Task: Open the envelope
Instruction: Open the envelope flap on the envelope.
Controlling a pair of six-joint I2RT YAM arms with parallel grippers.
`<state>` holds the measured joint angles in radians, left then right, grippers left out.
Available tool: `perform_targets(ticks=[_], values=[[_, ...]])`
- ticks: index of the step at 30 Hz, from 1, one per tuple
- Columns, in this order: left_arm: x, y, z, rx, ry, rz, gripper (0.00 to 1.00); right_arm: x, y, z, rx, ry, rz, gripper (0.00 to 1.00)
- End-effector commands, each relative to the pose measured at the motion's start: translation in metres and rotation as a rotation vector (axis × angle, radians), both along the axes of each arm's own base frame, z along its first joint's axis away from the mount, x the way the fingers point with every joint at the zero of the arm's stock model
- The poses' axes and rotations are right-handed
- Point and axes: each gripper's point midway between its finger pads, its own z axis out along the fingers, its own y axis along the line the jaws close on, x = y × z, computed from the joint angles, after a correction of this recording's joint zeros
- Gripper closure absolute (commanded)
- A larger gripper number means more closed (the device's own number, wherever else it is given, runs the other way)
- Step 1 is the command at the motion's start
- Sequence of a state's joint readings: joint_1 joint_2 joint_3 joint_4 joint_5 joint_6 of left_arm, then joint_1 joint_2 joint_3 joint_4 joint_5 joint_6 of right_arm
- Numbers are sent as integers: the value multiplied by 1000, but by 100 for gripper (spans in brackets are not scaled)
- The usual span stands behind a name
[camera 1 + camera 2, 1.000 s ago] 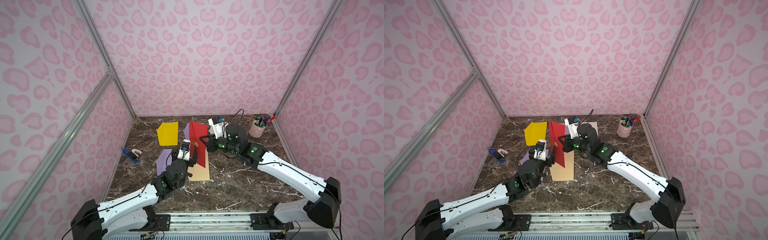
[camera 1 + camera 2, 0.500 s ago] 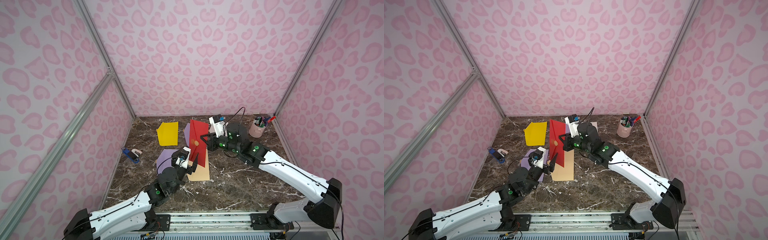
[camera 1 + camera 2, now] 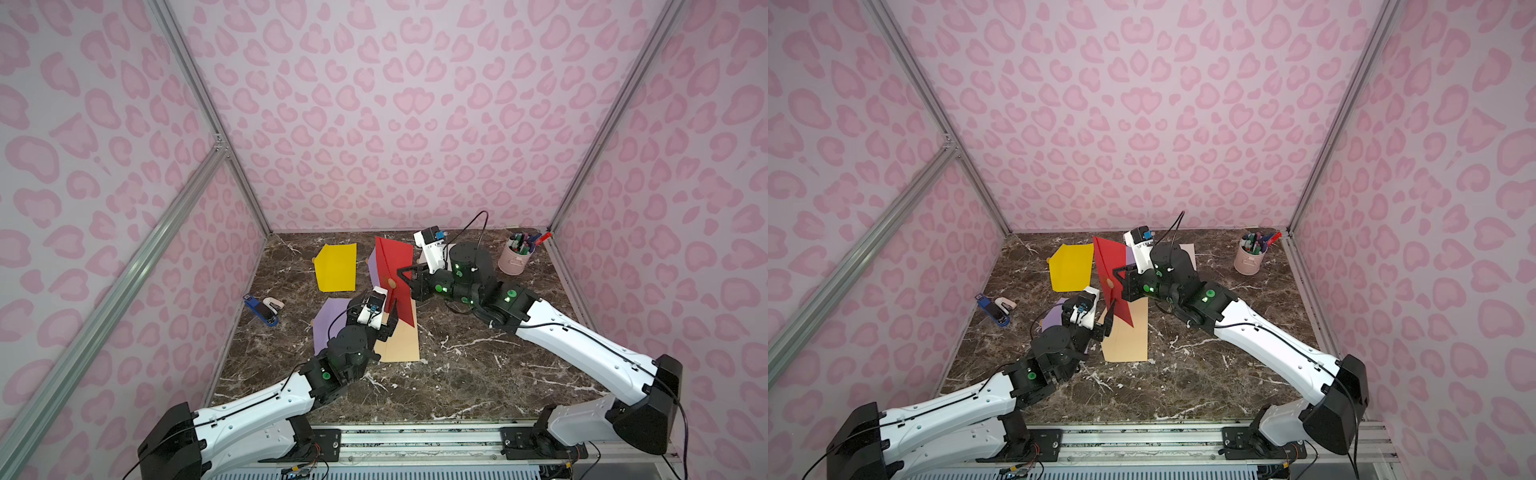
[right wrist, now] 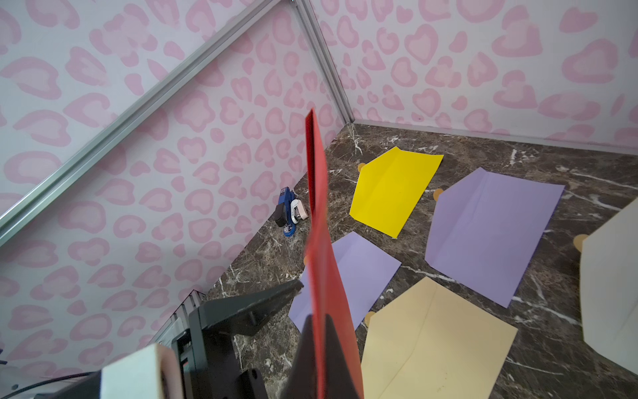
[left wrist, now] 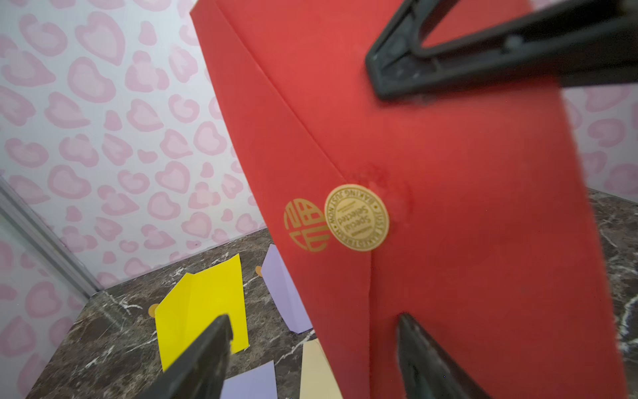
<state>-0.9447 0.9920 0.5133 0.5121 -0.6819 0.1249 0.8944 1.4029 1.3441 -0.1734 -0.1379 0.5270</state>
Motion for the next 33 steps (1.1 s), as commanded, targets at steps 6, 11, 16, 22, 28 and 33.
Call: perform_targets(ticks=[6, 11, 16, 22, 28, 33], values=[[5, 27, 12, -61, -20, 162, 22, -2, 2, 1, -8, -9, 0, 100], [3, 31, 17, -84, -30, 167, 22, -3, 4, 1, -9, -9, 3, 100], [2, 34, 24, -94, -42, 171, 22, -5, 6, 1, -7, -9, 9, 100], [3, 33, 26, -97, -47, 173, 22, -8, 7, 0, -9, -10, 18, 100], [3, 38, 24, -95, -41, 193, 21, -8, 5, 3, -8, -19, 13, 100], [-1, 51, 23, -107, -44, 221, 21, -10, 0, 7, -8, -39, 10, 100]])
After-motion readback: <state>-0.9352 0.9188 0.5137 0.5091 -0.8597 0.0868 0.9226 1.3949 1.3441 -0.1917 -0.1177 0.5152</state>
